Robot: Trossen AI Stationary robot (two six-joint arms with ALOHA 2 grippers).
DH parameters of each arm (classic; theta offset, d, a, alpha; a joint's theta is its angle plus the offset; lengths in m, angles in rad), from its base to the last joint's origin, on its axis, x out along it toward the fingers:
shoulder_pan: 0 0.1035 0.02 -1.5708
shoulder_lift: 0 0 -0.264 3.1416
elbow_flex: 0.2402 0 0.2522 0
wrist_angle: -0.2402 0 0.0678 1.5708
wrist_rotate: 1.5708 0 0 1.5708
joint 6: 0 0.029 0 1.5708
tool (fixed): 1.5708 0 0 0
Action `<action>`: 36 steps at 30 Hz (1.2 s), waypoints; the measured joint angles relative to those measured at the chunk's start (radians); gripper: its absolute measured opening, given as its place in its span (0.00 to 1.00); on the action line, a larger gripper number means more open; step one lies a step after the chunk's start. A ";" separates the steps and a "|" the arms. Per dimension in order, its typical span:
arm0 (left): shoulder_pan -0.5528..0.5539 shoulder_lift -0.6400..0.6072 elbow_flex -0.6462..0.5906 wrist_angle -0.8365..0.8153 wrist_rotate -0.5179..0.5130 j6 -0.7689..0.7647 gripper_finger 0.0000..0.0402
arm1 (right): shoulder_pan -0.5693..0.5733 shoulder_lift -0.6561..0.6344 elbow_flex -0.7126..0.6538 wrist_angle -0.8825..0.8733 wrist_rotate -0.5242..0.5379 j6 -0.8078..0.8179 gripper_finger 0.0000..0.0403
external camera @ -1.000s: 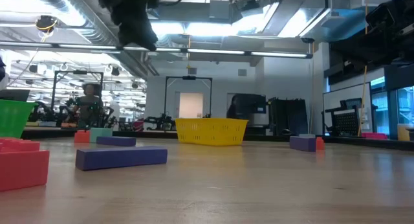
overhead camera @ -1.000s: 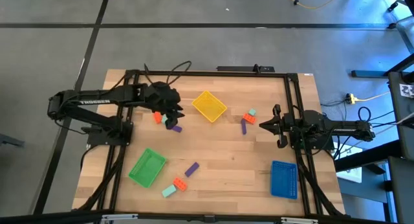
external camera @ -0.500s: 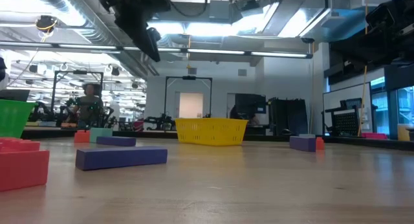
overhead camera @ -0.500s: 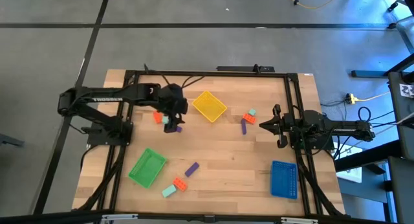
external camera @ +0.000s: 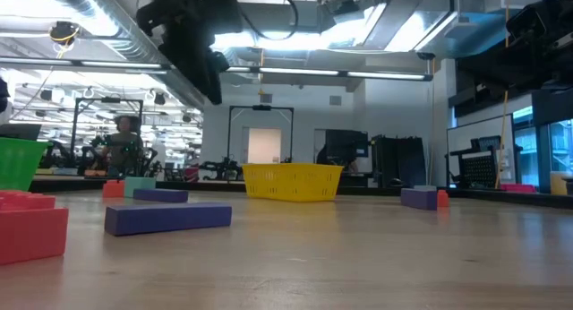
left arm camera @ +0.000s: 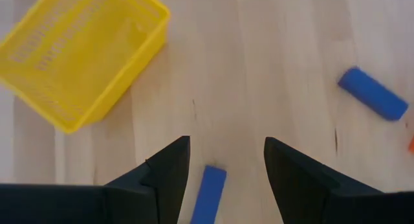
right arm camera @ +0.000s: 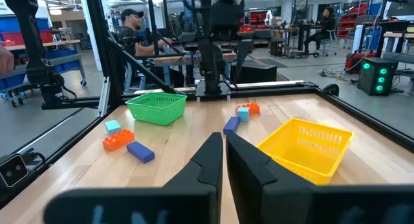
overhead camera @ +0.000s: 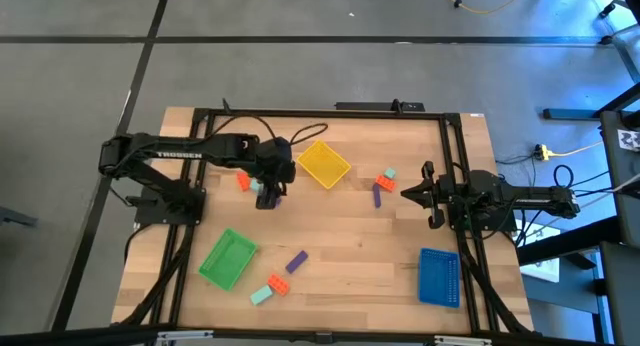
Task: Sort & place blocks by color
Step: Put the top left violet block into the yellow bin
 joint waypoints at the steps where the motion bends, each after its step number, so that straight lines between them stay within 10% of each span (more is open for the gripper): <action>1: -0.005 0.008 0.000 0.002 0.000 0.015 0.48 | 0.000 0.000 0.000 0.000 0.000 0.000 0.06; 36: -0.037 0.342 -0.111 -0.037 -0.160 0.309 0.47 | 0.000 0.000 0.000 0.000 0.000 0.000 0.06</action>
